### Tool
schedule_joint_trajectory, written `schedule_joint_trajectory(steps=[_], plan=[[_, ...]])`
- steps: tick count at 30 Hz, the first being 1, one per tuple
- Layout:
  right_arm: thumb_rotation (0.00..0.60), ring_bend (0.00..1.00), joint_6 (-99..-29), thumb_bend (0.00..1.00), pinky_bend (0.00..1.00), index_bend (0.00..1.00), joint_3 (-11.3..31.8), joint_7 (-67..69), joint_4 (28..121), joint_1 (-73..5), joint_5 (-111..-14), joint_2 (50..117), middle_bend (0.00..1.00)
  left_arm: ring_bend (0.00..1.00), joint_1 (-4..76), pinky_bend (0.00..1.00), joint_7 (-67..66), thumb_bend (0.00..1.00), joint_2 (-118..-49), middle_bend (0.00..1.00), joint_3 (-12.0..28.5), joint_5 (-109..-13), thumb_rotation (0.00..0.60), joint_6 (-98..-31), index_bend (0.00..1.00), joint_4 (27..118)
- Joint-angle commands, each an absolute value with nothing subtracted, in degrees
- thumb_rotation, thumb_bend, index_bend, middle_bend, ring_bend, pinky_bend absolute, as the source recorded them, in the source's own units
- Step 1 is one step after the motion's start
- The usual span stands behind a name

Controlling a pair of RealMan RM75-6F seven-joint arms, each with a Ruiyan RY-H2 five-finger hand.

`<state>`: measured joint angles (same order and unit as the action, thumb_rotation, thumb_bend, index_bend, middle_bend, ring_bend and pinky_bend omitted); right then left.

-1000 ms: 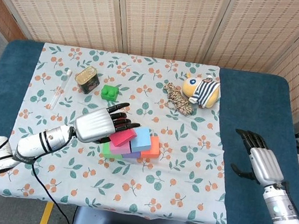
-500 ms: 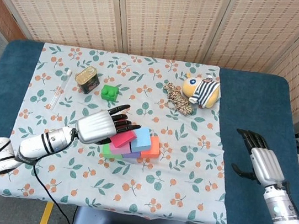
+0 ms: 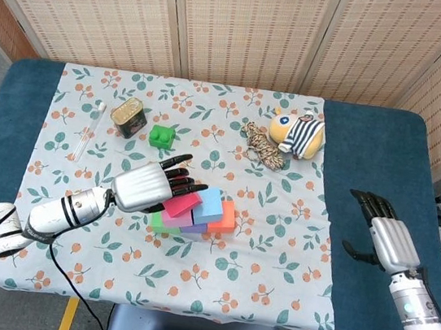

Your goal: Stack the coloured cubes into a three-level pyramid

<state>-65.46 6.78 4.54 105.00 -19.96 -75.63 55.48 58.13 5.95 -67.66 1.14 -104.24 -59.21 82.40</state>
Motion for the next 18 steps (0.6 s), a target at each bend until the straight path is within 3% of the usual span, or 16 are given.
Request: schedule_joint_trajectory(steps=[1, 13, 18], plan=[[0.6, 0.0, -65.6, 0.19, 0.04, 0.0, 6.8, 4.5, 105.1, -19.9, -75.7, 55.4, 0.06, 0.22, 58.1, 0.04, 5.9, 0.44, -67.7, 0.43, 1.2, -104.1, 0.6, -59.2, 0.0, 82.4], [0.6, 0.0, -65.6, 0.19, 0.04, 0.0, 7.0, 4.3, 105.2, -19.8, -75.4, 55.5, 0.06, 0.21, 58.3, 0.04, 6.5, 0.39, -67.3, 0.37, 0.8, -104.6, 0.6, -59.3, 0.0, 83.2], [0.6, 0.0, -65.7, 0.19, 0.04, 0.0, 7.0, 4.4, 105.2, -19.7, -75.5, 55.4, 0.06, 0.19, 58.4, 0.04, 6.9, 0.38, -67.6, 0.3, 0.8, -104.5, 0.6, -59.3, 0.0, 82.8]])
